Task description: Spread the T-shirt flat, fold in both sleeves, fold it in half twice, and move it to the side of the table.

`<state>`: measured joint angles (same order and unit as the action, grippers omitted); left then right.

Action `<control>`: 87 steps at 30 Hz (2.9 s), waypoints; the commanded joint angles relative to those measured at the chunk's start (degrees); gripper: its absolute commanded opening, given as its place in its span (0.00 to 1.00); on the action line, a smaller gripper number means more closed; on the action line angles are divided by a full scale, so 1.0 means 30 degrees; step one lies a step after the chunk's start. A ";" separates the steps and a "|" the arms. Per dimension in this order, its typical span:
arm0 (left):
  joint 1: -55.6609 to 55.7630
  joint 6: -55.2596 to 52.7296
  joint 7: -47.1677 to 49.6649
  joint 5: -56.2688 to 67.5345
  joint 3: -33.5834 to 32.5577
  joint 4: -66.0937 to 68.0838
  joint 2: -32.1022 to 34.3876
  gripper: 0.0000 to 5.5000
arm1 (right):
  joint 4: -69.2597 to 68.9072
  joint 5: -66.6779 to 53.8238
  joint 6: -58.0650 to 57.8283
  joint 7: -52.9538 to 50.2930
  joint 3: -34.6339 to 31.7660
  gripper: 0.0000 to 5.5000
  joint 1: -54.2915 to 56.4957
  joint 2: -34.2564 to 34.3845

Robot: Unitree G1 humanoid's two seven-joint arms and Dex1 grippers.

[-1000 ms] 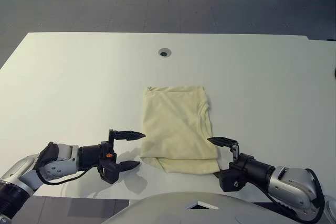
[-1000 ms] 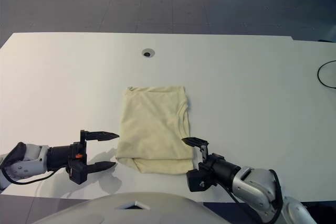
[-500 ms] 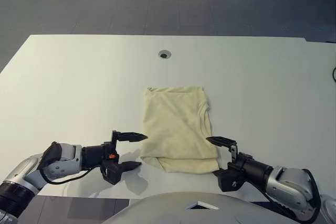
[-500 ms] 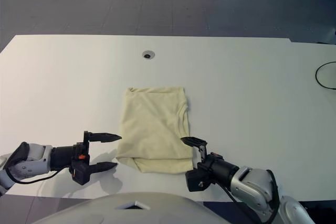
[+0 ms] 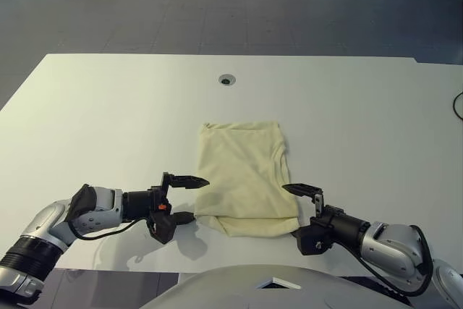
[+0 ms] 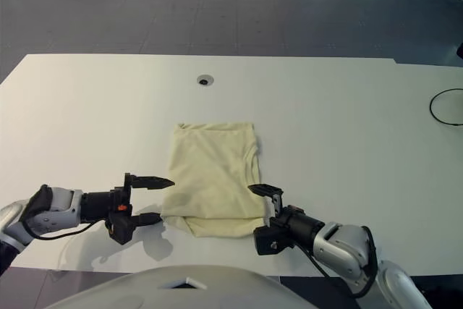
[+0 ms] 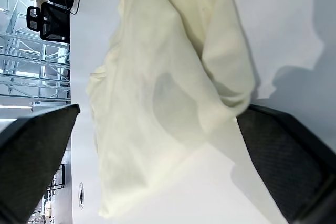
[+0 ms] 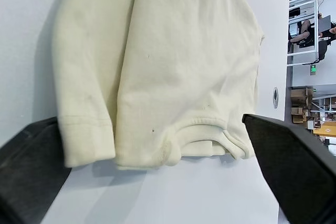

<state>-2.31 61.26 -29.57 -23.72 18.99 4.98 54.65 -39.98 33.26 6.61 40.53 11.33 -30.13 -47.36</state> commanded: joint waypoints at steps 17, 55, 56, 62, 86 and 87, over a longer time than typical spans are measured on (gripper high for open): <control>0.1182 0.0119 -0.1177 -0.0077 0.2018 0.1433 -0.0720 0.70 | 0.2540 -0.0946 -0.2873 0.3422 0.1630 0.60 0.0844 -0.0747; -0.0289 -0.1562 -0.2984 0.3834 0.1327 -0.2014 0.0974 0.03 | 0.0198 -0.6879 -0.4049 0.5704 -0.1063 0.01 0.1043 -0.2345; -0.0325 -0.1709 -0.3146 0.4058 0.1287 -0.2267 0.1067 0.03 | 0.0154 -0.7206 -0.4047 0.5854 -0.1160 0.01 0.1117 -0.2443; -0.1032 -0.2832 -0.4267 0.5216 0.1233 -0.3728 0.1879 0.03 | -0.0630 -0.9561 -0.4677 0.6883 -0.2011 0.01 0.1281 -0.2996; -0.5470 -0.9224 -0.8467 1.2844 -0.3085 -1.0630 0.6006 0.03 | -0.2885 -2.1309 -1.0558 1.1252 -0.7652 0.00 0.3193 -0.6143; -0.5470 -0.9488 -0.8827 1.3199 -0.3147 -1.0589 0.6053 0.03 | -0.2715 -2.1611 -1.0765 1.1314 -0.7650 0.00 0.3636 -0.6264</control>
<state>-18.58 34.93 -53.75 13.37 10.95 -26.64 71.20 -48.63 -29.23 -24.11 73.82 -10.70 -22.30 -64.50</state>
